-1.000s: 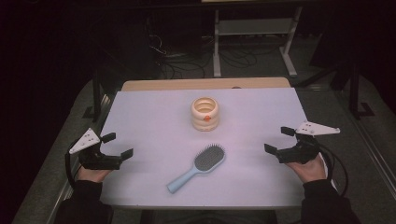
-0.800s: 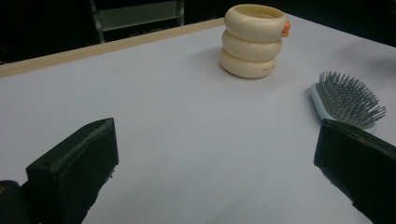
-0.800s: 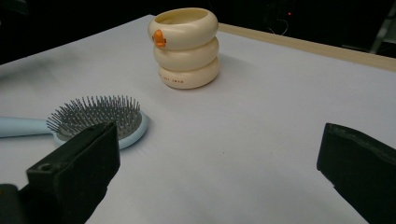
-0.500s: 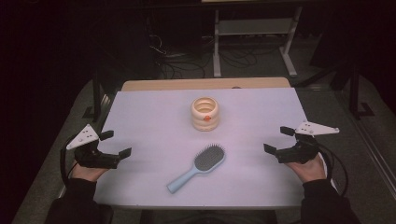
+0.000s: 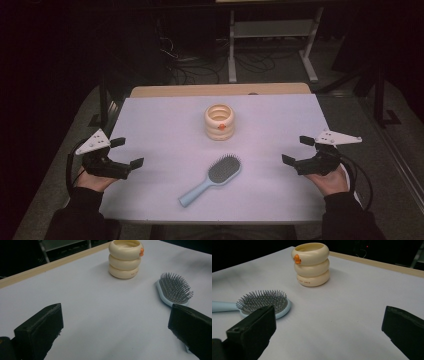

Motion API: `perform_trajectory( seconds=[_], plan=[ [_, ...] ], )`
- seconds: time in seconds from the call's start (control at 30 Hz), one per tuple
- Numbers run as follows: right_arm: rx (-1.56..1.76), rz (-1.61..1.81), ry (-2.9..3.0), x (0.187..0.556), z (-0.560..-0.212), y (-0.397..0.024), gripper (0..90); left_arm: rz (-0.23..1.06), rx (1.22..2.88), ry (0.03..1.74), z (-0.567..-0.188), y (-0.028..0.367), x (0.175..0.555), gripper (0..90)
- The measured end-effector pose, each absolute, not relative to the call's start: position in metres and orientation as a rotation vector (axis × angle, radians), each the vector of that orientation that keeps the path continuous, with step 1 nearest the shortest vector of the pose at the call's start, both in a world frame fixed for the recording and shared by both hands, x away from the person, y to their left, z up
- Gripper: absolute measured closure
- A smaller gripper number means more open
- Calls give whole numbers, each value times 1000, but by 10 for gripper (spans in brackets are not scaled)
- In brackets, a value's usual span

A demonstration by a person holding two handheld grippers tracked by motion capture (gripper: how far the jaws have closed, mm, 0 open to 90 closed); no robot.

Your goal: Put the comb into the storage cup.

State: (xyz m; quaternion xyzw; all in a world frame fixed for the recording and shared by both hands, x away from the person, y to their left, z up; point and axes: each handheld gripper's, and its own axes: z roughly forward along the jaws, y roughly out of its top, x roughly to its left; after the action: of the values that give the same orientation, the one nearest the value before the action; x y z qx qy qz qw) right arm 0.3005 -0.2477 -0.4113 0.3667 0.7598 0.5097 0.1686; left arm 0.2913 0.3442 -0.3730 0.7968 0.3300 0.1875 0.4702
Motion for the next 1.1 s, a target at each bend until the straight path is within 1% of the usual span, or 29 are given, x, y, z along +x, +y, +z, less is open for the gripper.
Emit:
perform_trajectory(
  seconds=[0.6, 0.93, 1.1],
  plan=[
    [1037, 1442, 2170, 300, -412, -247, 0, 450, 2039, 752, -356, 325, 302, 0],
    [1036, 1441, 2172, 300, -412, -247, 0, 423, 2100, 698, -349, 305, 309, 0],
    [1038, 1441, 2171, 299, -412, -247, 0, 387, 2123, 670, -350, 295, 310, 0]
  ],
)
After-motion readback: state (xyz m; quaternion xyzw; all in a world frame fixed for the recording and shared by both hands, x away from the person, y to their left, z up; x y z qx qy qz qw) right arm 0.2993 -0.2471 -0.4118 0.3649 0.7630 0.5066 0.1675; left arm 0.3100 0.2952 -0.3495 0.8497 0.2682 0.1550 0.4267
